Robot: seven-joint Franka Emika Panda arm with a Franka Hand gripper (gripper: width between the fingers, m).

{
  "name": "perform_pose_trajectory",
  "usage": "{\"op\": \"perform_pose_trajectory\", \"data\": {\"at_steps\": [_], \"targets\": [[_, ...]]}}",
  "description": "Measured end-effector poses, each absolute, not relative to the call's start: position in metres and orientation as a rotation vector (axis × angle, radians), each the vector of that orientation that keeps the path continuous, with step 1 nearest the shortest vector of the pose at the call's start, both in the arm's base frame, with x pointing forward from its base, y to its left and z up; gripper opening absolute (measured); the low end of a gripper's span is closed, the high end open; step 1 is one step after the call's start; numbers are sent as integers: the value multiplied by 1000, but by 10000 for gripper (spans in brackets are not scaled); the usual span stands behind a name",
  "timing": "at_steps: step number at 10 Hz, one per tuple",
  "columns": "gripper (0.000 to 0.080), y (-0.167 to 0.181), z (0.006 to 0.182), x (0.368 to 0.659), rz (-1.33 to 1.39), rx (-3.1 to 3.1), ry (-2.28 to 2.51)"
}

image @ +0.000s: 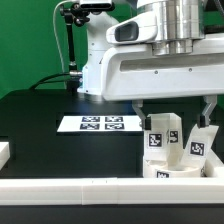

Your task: Assemble stool

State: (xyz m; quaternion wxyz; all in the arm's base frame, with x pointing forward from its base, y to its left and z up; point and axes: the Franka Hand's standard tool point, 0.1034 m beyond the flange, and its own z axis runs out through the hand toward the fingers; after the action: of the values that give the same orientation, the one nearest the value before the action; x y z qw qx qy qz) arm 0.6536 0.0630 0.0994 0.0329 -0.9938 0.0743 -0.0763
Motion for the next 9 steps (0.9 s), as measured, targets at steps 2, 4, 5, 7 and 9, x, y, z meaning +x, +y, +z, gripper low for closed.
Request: {"op": "perform_pose_trajectory", "data": {"at_steps": [2,4,5,7,9], "targets": [[649,63,99,653,-234,-3058,230],[649,56,108,650,-224,-3044,287],[649,55,112,647,-225,-3040,299],[649,47,108,636,-202,-3035,337],[649,48,108,637,-203,-3035,333]]}}
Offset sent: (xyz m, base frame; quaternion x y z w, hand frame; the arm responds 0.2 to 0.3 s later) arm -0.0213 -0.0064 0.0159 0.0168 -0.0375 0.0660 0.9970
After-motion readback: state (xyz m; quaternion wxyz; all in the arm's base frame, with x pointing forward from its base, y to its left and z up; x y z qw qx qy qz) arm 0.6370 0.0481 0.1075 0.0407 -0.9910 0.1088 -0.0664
